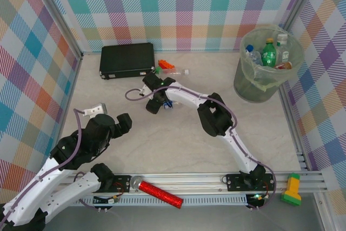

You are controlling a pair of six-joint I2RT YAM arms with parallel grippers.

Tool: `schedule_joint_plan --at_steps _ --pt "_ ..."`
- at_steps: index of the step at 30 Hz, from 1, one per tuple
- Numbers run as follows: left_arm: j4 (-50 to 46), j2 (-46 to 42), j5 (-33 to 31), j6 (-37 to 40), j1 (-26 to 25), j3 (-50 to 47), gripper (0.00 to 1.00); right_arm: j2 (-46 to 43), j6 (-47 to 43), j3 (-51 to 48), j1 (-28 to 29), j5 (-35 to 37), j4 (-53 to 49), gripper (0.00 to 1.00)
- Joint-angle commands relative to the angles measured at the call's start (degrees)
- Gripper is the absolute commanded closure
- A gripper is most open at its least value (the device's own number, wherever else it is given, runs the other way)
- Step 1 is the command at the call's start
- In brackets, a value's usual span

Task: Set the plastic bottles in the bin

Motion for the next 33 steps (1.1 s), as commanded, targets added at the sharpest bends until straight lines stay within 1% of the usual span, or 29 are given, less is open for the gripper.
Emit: schedule_joint_plan --at_steps 1,3,6,10,14,16,17,18,20,22,29,33 --pt "-2.2 -0.8 -1.2 -0.3 0.6 -0.1 0.0 1.5 -1.3 2.4 0.3 0.9 -2.8 0.25" --pt "-2.1 -0.8 -1.3 -0.2 0.6 -0.1 0.0 1.5 -1.8 2.5 0.6 1.9 -2.3 0.36" --pt "-1.9 -0.8 -1.3 -0.2 0.6 -0.1 0.01 1.4 -2.0 2.8 0.8 3.1 -2.0 0.39" --pt "-1.8 -0.7 -1.2 -0.1 0.6 -0.2 0.0 1.0 -0.7 3.8 0.8 3.8 -3.2 0.39" --pt "-1.5 -0.7 -1.1 0.0 0.6 -0.2 0.0 1.7 0.9 7.5 0.8 2.2 -6.7 0.41" --pt "-1.5 -0.8 -1.1 0.1 0.6 -0.1 0.0 2.9 1.6 10.9 0.8 2.4 -9.5 0.44" --pt "-1.5 -0.8 -1.1 0.1 0.6 0.0 0.0 3.2 1.8 11.7 0.9 2.2 -10.2 0.48" --pt "-1.5 -0.7 -1.1 0.1 0.6 0.0 0.0 3.3 1.7 11.7 0.8 2.0 -10.5 0.51" --pt "-1.5 -0.8 -1.0 0.1 0.6 0.0 0.0 3.4 1.6 11.4 0.9 2.3 -10.4 0.52" --pt "-1.5 -0.8 -0.9 0.2 0.6 0.2 0.0 3.3 1.6 10.8 0.8 3.2 -10.4 0.57" --pt "-1.4 -0.8 -1.0 0.3 0.6 0.5 0.0 0.3 3.6 10.1 0.8 2.4 -10.2 0.51" --pt "-1.2 -0.8 -0.8 0.3 0.6 0.5 0.0 -4.0 4.8 8.9 0.8 2.3 -10.0 0.51"
